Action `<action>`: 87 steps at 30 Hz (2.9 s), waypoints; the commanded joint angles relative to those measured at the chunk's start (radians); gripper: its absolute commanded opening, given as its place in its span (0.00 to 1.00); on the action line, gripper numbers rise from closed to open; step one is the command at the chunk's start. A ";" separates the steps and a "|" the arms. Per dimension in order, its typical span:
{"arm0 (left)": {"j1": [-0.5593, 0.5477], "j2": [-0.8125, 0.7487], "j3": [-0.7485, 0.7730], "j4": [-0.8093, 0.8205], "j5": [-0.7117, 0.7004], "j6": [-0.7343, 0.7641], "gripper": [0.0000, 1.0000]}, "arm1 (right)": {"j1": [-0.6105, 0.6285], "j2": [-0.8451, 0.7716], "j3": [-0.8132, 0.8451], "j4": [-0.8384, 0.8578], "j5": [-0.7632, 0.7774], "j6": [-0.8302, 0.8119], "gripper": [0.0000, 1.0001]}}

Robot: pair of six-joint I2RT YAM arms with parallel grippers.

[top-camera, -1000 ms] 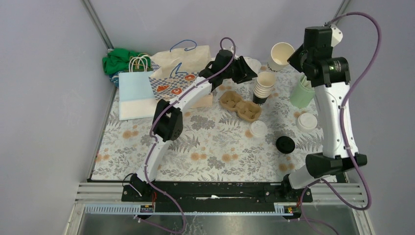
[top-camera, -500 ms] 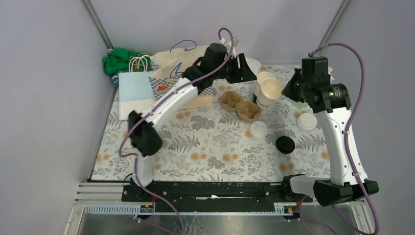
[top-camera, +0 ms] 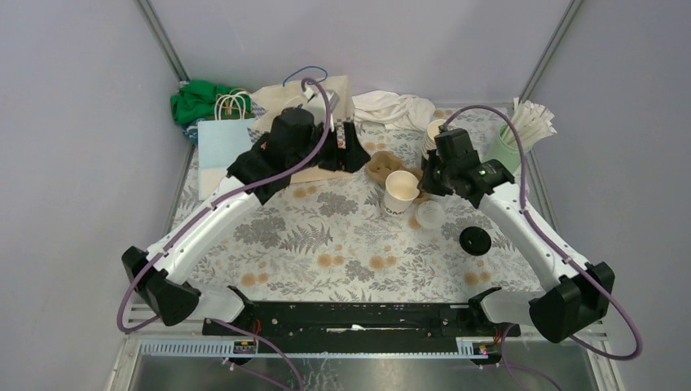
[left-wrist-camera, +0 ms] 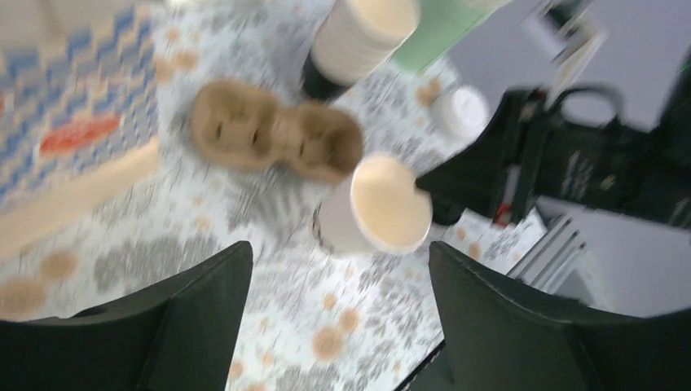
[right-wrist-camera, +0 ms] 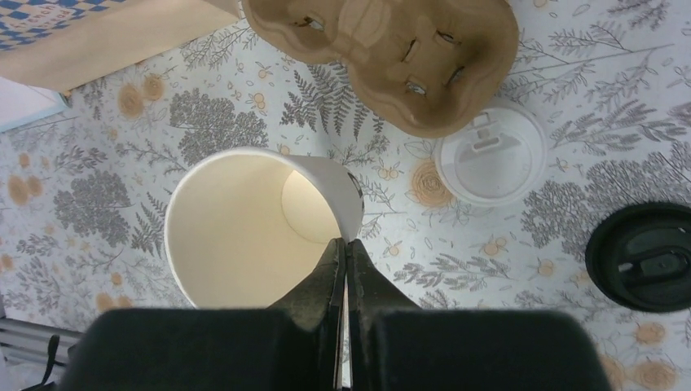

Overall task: Pack the takeout coffee
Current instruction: Place the coffee cup at the center of the board, then close the cup lid on the coffee cup.

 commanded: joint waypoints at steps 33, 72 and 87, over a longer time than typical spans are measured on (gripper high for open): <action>0.025 -0.284 -0.541 0.233 -0.177 -0.015 0.99 | 0.178 0.052 -0.202 0.384 0.138 -0.190 0.82; 0.029 -0.310 -0.524 0.183 -0.201 0.064 0.99 | -0.095 0.340 -0.340 0.507 0.138 -0.315 0.99; 0.028 -0.293 -0.513 0.191 -0.205 0.047 0.99 | -0.095 0.308 -0.335 0.472 0.124 -0.301 0.82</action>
